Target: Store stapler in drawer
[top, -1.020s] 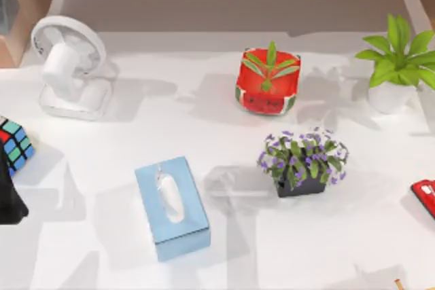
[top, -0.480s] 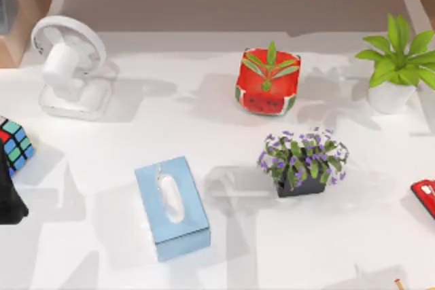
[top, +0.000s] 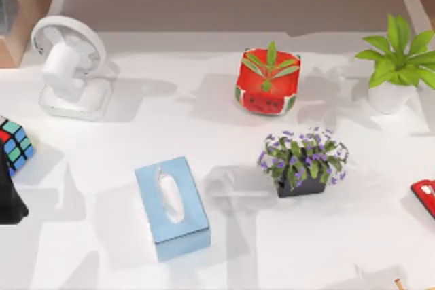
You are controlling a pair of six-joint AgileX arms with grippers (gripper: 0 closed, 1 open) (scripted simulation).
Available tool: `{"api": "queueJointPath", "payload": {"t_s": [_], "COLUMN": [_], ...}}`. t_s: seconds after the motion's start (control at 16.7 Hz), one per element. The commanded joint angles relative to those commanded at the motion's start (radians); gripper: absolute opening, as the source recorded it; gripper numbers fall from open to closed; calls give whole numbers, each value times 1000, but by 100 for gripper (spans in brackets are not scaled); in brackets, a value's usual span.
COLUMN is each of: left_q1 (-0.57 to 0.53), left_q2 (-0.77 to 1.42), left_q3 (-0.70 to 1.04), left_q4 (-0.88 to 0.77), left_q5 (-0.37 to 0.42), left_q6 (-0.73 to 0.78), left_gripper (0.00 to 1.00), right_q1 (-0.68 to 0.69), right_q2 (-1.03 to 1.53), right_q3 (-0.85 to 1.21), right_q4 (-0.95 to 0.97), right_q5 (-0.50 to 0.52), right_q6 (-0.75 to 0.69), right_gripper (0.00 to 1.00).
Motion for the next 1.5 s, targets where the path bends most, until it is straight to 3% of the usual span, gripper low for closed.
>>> {"api": "queueJointPath", "payload": {"t_s": [0.42,0.84,1.14,1.5], "left_q1": [0,0,0,0], "left_q2": [0,0,0,0], "left_q3": [0,0,0,0], "left_q4": [0,0,0,0], "left_q5": [0,0,0,0], "left_q6": [0,0,0,0], "left_gripper": [100,100,100,100], "right_q1": [-46,-66,-121,-81], "right_q2": [-18,-36,-125,-275], "right_q3": [-60,-42,28,172], "right_q4": [44,-18,-326,-1013], "right_q5": [-48,-25,77,268], "right_q6": [0,26,154,433], "right_gripper": [100,100,100,100]}}
